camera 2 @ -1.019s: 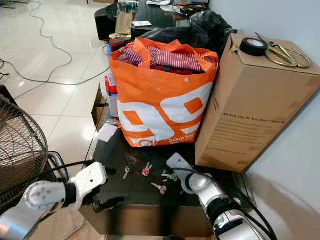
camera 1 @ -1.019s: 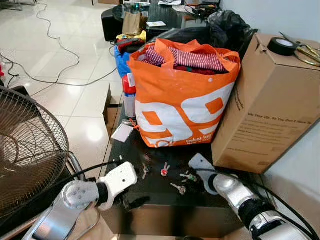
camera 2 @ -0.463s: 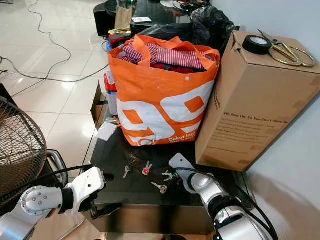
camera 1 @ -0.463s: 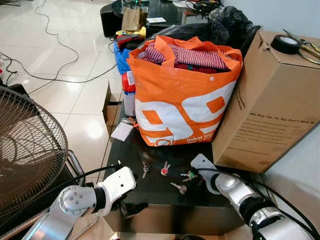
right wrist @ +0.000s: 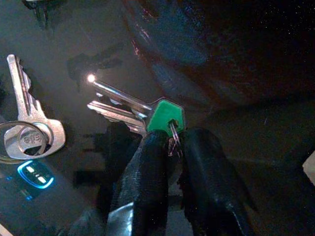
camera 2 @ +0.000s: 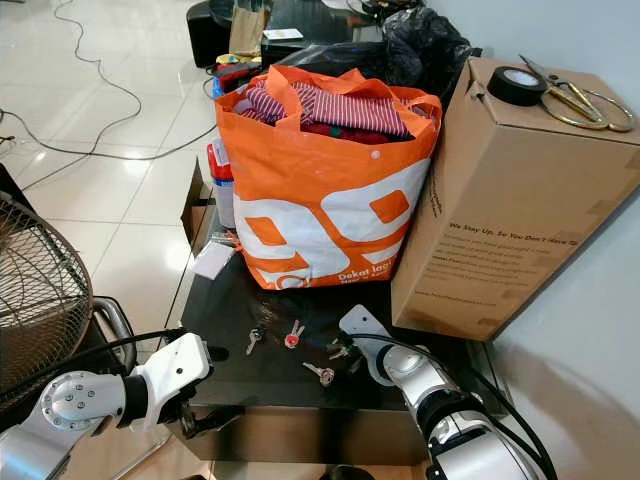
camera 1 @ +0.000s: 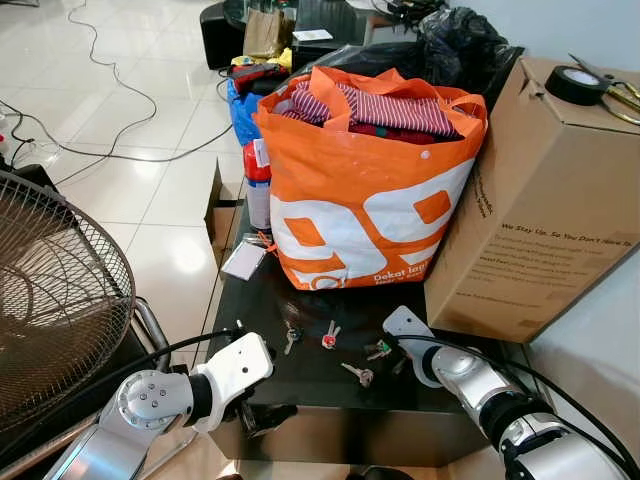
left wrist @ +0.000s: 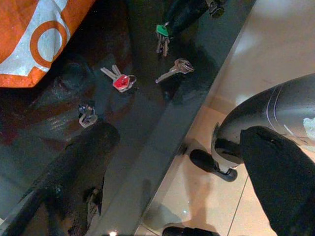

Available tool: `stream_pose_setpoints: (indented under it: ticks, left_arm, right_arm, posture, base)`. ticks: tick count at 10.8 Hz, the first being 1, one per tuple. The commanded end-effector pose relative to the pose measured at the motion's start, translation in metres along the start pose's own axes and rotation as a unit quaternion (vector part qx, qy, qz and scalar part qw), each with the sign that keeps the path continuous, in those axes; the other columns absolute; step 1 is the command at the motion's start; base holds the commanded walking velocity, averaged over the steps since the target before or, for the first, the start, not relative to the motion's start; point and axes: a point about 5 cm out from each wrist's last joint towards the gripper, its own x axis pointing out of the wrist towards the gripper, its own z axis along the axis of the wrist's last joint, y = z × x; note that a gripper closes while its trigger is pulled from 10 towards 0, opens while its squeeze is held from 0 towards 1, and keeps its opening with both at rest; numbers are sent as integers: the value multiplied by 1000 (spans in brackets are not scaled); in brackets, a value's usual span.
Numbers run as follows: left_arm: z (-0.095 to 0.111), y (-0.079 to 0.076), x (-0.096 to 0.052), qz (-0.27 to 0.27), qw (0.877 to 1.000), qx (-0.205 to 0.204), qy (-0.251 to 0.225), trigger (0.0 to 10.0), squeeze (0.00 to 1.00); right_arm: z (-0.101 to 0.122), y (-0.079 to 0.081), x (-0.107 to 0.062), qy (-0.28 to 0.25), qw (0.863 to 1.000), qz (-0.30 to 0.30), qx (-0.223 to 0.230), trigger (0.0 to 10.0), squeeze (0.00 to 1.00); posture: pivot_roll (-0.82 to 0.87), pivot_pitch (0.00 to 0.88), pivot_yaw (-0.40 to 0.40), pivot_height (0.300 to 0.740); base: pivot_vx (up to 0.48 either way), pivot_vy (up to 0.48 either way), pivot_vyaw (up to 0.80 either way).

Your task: Hang keys on a hook

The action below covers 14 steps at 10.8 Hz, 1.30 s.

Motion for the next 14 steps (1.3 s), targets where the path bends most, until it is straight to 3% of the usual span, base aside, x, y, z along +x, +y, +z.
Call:
stream_pose_setpoints:
  ticks: [1,6,10,12,14]
  left_arm:
    - [4,0,1,-3,1000,6,-4,10000,0]
    - [5,2,9,10,1000,-3,-17,10000,0]
    - [24,11,22,48,995,-30,-84,10000,0]
    - [35,25,15,100,986,-42,-125,10000,0]
    - [39,42,7,198,968,-56,-146,10000,0]
  right_arm:
    - [1,-4,-1,0,1000,0,-1,0,0]
    - [5,-7,-3,-15,1000,11,-9,0,0]
    - [20,-18,-20,-99,994,43,-5,0,0]
    - [32,-25,-54,-191,980,21,56,0,0]
    - [39,-29,-82,-248,963,-14,106,0,0]
  posture:
    - [-106,44,-63,740]
    - [-118,0,-56,740]
    - [-129,0,-35,740]
    - [-90,0,-43,740]
    - [-58,0,-51,740]
  base:
    - [0,0,0]
    - [0,0,0]
    - [0,0,0]
    - [0,0,0]
    - [0,0,0]
